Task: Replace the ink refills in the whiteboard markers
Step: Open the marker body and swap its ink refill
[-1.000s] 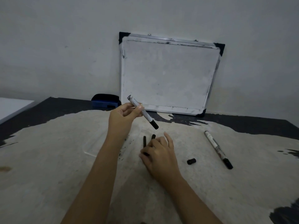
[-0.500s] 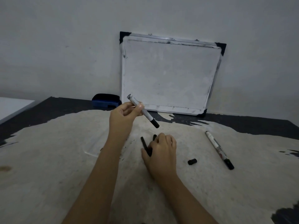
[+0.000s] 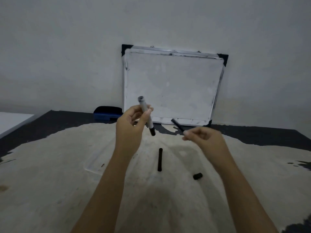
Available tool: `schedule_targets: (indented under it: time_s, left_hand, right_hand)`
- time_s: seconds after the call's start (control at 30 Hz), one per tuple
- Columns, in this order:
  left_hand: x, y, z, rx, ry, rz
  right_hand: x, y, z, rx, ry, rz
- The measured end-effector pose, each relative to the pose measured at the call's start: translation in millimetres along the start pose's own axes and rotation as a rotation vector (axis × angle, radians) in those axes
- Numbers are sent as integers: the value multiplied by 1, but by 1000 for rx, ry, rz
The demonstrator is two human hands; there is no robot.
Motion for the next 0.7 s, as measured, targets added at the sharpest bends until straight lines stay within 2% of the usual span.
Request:
schedule_targets:
  time_s: [0.1,0.27,0.47,0.7]
  left_hand:
    - [-13,8,-16,129,-178,-134]
    - [-28,15,-24,231,-387,-386]
    - [-34,12,-18,236,-460,-415]
    - [-28,10,-20,299,-605,-499]
  right_hand:
    - [24,3,28,-77,-143,63]
    - [44,7,40,-62,-208,137]
    - [44,7,40,-29,-202,129]
    - [38,6,41,19,-52,120]
Point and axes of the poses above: each hand's wrist, its own y-axis away from the middle knuckle, its own z-axis out of the back of the hand, x = y × z, the point moved 3 cm from there along -y, towards the middle knuckle, and after that the axes turned 4 degrees about z, right-handed, at the moved point
